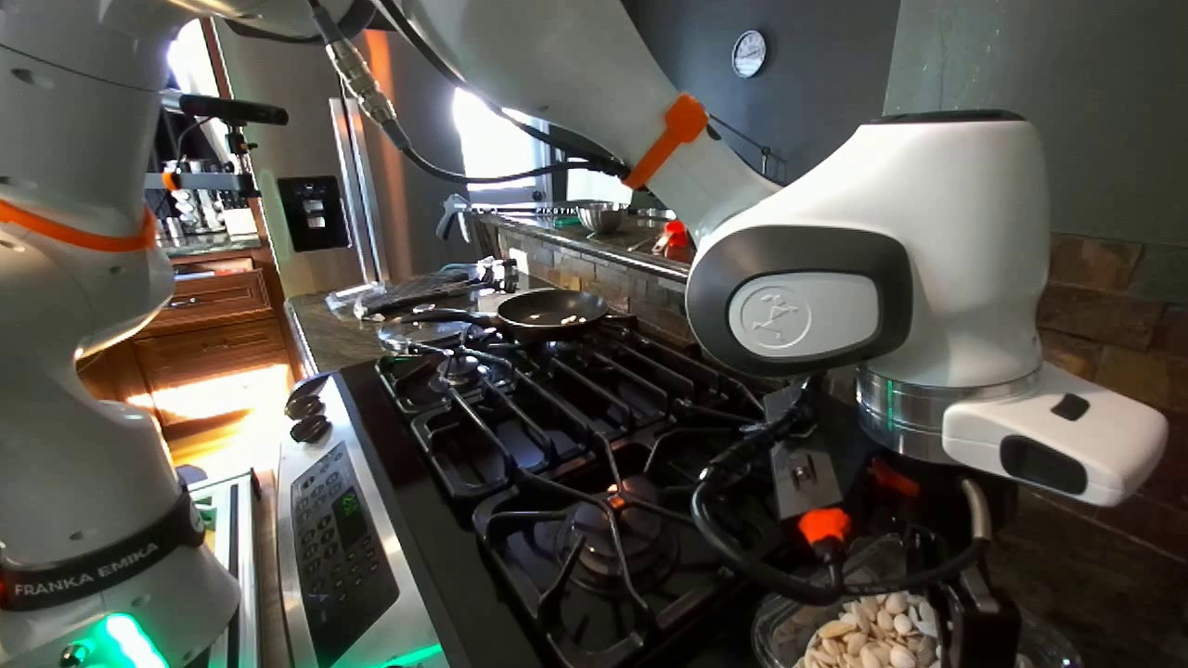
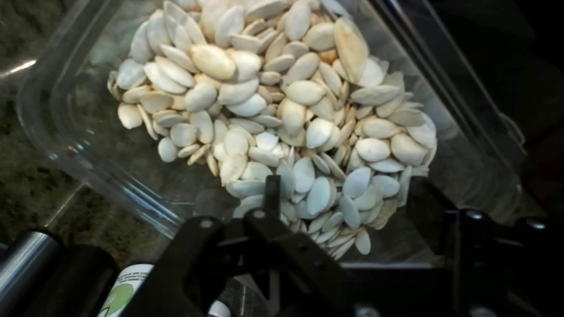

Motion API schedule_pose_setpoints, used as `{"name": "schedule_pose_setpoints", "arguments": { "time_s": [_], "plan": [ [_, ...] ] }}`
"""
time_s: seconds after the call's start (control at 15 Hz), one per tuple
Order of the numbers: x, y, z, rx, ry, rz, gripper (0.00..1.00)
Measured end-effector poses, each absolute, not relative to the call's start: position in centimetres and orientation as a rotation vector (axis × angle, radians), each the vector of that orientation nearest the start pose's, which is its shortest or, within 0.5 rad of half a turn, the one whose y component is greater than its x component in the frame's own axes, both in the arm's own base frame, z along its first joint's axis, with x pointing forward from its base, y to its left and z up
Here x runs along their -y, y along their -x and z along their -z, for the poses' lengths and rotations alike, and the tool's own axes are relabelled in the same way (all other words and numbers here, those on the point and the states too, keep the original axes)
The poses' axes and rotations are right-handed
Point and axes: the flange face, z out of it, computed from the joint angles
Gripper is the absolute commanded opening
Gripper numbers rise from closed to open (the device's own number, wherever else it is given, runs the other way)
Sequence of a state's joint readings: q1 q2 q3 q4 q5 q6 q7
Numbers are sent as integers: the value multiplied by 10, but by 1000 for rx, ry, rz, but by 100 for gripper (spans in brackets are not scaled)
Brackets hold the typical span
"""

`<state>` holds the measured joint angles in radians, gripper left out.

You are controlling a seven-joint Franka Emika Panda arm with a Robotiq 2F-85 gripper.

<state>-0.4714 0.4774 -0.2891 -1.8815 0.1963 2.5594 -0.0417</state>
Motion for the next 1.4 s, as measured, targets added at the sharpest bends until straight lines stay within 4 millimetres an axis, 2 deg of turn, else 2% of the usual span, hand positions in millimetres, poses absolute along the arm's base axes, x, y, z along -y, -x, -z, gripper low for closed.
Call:
{"name": "schedule_pose_setpoints", "arguments": {
  "time_s": [0.07,0.13,0.27,0.47,0.6,0.73,0.8,1.4],
  "plan": [
    [444,-484,-285,-1288,2946,340,74],
    [443,-484,-284,-1286,2947,342,59],
    [442,-486,-283,-1283,2949,343,38],
    [443,-487,-283,-1281,2950,345,14],
    [443,-487,-284,-1281,2950,350,4],
    [443,-488,-285,-1280,2951,352,5],
    [443,-488,-285,-1280,2951,353,0],
    [443,-489,-287,-1275,2952,360,1]
  ]
}}
